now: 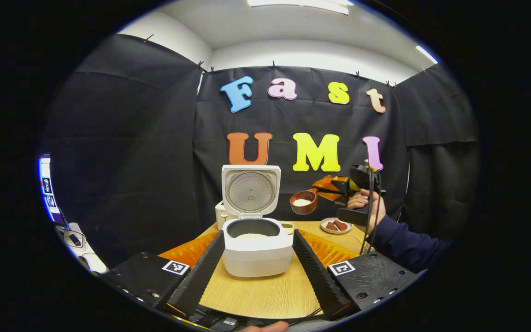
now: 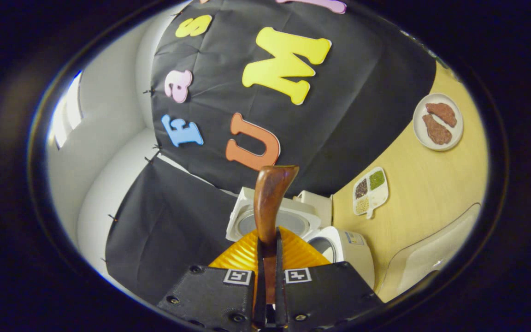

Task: Close the left gripper, press the button to open the rice cooker; take a wooden spoon from the chopstick holder with the right hand, scoop a spoonful of rice and pour it into the rice cooker, then put the wooden spoon back into the chopstick holder.

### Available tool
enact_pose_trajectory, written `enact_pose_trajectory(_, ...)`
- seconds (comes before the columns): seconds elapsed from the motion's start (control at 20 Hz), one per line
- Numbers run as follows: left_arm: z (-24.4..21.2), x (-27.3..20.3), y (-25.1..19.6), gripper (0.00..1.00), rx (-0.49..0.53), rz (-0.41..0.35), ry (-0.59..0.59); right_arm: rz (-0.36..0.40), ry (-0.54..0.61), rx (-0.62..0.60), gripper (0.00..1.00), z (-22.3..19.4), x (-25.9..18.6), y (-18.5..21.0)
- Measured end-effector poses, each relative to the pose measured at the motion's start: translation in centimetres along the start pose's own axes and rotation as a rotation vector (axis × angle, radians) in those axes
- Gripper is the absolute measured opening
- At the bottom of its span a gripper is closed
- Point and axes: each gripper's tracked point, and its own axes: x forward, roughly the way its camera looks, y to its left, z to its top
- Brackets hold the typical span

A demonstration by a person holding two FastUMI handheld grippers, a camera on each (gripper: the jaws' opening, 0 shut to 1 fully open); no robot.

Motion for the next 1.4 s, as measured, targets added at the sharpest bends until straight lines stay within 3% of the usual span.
enact_pose_trajectory(0.35,-2.2,-0.4,0.7,0.94,-0.014,0.008,0.039,-0.080,0.050,-0.165,0.13,-2.2,6.6,0.6)
enact_pose_trajectory(0.65,-3.1,-0.8,1.8,0.94,-0.006,0.025,0.043,-0.220,0.110,-0.335,0.10,-4.7,10.0,-0.5)
enact_pose_trajectory(0.7,-3.2,-1.0,2.2,0.94,-0.007,0.030,0.039,-0.227,0.110,-0.380,0.13,-5.1,10.4,-0.3)
enact_pose_trajectory(1.1,-4.9,-1.5,3.8,0.94,-0.058,0.022,0.067,-0.307,0.069,-0.764,0.14,-7.5,12.3,1.5)
enact_pose_trajectory(1.4,-5.4,-1.9,4.5,0.94,-0.087,0.019,0.072,-0.314,0.076,-0.892,0.15,-8.8,13.0,1.8)
